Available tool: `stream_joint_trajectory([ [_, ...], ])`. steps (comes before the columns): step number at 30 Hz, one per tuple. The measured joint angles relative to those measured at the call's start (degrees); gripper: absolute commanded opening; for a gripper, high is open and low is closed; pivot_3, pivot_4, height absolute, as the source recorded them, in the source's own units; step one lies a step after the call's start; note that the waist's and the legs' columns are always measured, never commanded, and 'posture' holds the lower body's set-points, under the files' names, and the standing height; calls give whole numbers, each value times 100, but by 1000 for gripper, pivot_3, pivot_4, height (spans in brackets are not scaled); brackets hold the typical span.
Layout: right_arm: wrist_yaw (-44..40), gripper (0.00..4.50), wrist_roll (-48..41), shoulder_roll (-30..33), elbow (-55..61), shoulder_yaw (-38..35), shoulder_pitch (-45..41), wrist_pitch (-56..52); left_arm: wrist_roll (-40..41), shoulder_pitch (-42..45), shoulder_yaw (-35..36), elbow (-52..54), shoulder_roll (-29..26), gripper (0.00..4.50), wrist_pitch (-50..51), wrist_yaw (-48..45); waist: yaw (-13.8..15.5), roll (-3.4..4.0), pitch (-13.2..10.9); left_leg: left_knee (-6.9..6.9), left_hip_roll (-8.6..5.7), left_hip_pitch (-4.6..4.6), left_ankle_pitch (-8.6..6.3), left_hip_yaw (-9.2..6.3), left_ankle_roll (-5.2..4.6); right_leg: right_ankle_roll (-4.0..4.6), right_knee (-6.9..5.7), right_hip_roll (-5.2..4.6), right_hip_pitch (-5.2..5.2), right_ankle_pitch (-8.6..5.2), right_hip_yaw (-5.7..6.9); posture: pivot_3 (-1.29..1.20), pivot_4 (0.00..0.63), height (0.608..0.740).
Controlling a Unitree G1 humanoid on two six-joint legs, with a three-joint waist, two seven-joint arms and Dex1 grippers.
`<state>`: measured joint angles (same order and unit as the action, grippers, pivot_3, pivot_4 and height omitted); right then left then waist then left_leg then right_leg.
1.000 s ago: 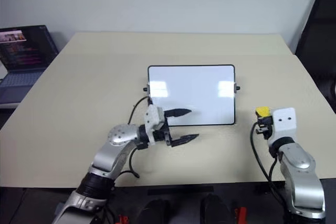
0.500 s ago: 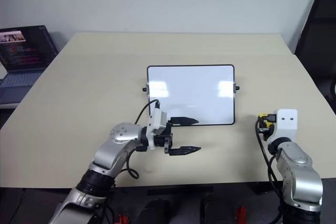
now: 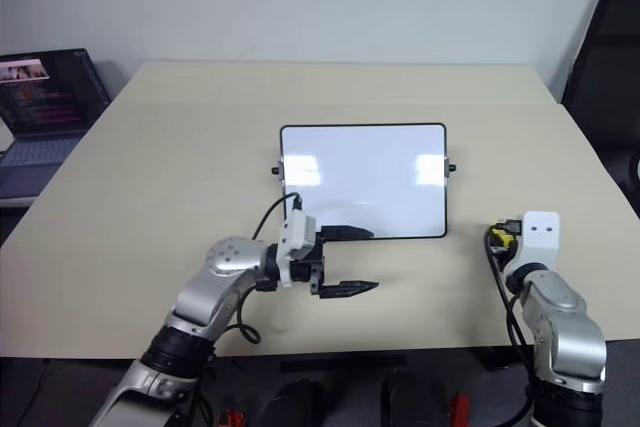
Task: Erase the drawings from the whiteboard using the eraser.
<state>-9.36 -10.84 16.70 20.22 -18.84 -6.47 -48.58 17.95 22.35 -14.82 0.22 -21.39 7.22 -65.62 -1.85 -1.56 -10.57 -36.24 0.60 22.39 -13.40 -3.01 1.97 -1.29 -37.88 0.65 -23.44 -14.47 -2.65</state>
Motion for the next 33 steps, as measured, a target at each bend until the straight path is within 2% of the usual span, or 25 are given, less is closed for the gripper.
stream_joint_trajectory([
  [6, 55, 4330, 1, -7, -45, 20, -50, 29, 0, 0, 2, 4, -40, 4500, 2, 8, 0, 0, 0, 0, 0, 0, 0, 0, 0, 0, -1, 0, 0, 0, 1, 0, 150, 740],
  [7, 62, 4460, 2, -7, -45, 25, -61, 39, 0, 0, 2, 4, -41, 4500, 3, 12, 0, 0, 0, 0, 0, 0, 0, 0, 0, 0, -1, 0, 0, 0, 0, 0, 150, 740],
  [17, 90, 4460, 133, 198, -32, 216, 3, 345, -74, 0, 11, 26, -25, 4500, -45, 287, 1, 0, 0, 0, 0, 0, 0, -1, 0, 0, -2, 0, 0, 0, 1, 0, 150, 740],
  [26, -109, 4460, 316, 205, 532, 606, 374, 1726, -318, -403, 599, 75, 549, 4500, -116, 1960, 9, 2, 1, 0, 7, 1, 0, -5, 0, -1, -2, -1, 0, 0, 0, 0, 150, 740],
  [33, 77, 4460, 390, -227, 1059, 656, 1400, 2332, -648, -1534, 1194, 881, 1001, 4500, -27, 3695, 13, 8, 5, 3, 4, -1, -1, 2, 1, -1, 0, -19, 0, 0, -7, 0, 150, 740],
])
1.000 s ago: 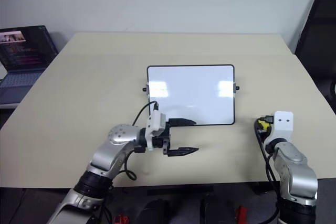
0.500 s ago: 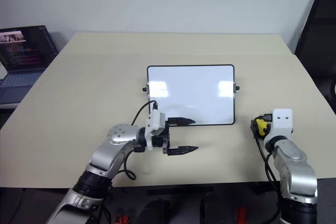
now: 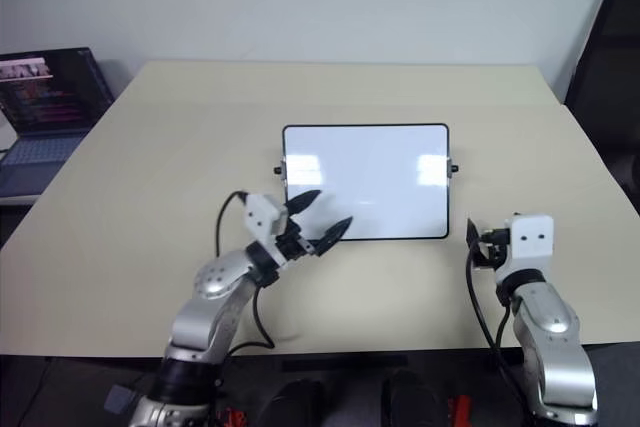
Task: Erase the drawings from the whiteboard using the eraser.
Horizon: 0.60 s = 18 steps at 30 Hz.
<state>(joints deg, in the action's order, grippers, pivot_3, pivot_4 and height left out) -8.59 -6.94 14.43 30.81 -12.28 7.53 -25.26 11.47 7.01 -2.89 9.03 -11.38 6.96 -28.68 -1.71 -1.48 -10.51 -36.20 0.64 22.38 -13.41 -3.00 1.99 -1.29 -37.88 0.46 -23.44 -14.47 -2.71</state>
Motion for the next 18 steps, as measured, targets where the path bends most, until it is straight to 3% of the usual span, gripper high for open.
stream_joint_trajectory([
  [8, 213, 4460, 296, -383, 327, 185, 954, 527, -341, -903, 345, 520, 264, 4500, -25, 1149, 6, 0, 1, -10, 6, -26, 1, 2, 0, 39, -5, -7, 17, -23, 1, 0, 150, 740],
  [18, 512, 4460, 555, -783, 343, 350, 1544, 961, -911, -1898, 90, 1102, 548, 4500, -328, 1842, 5, 0, 2, 9, 4, -27, -4, 1, 7, 51, 9, -25, 16, -32, -1, 0, 150, 740],
])
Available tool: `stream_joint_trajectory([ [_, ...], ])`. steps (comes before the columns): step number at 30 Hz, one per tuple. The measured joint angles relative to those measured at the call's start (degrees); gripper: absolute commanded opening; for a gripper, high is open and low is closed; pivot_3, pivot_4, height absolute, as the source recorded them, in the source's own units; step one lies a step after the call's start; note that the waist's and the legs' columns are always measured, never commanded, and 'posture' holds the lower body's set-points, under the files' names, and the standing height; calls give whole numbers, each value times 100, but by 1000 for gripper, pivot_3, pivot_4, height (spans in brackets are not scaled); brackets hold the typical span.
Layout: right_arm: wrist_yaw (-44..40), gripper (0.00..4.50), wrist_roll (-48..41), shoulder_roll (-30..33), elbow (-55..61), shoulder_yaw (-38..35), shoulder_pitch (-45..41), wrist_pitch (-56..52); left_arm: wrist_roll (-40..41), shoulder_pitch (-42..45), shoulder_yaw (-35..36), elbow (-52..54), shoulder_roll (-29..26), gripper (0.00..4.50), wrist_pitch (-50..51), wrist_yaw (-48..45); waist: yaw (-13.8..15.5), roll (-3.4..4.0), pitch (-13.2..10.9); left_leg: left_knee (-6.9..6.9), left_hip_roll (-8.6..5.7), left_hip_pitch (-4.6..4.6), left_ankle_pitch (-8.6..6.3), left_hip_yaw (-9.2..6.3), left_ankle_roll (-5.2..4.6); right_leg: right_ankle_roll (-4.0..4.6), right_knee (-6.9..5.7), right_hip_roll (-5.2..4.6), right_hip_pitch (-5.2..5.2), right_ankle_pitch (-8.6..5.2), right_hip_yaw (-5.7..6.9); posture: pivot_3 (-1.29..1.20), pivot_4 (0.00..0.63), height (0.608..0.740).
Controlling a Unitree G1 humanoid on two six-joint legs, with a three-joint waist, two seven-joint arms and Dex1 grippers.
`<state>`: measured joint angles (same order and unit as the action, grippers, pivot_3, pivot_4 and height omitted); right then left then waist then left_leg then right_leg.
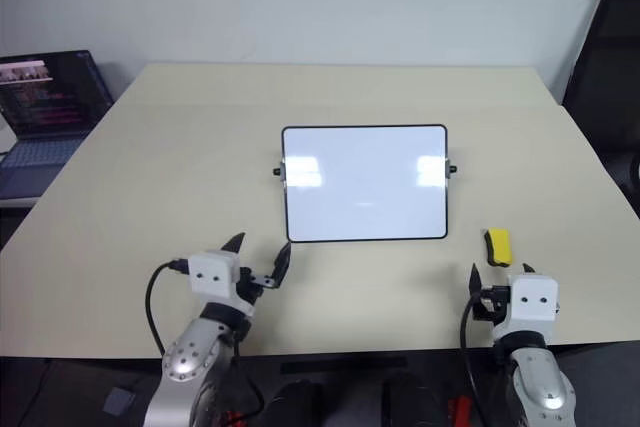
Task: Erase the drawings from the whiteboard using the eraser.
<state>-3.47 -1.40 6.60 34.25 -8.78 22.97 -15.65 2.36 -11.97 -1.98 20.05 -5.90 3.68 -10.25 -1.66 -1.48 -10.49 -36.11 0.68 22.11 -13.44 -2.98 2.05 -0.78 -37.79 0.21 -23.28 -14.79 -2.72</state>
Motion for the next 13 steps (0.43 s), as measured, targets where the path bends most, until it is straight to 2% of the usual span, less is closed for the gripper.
stream_joint_trajectory([
  [13, -383, 4460, 7, 367, -508, -141, 122, 655, -228, -370, -294, 302, 124, 4500, -48, 275, -1, -2, 0, 4, -3, 2, -5, 2, 5, 6, 6, -3, 0, -5, 4, 0, 150, 740],
])
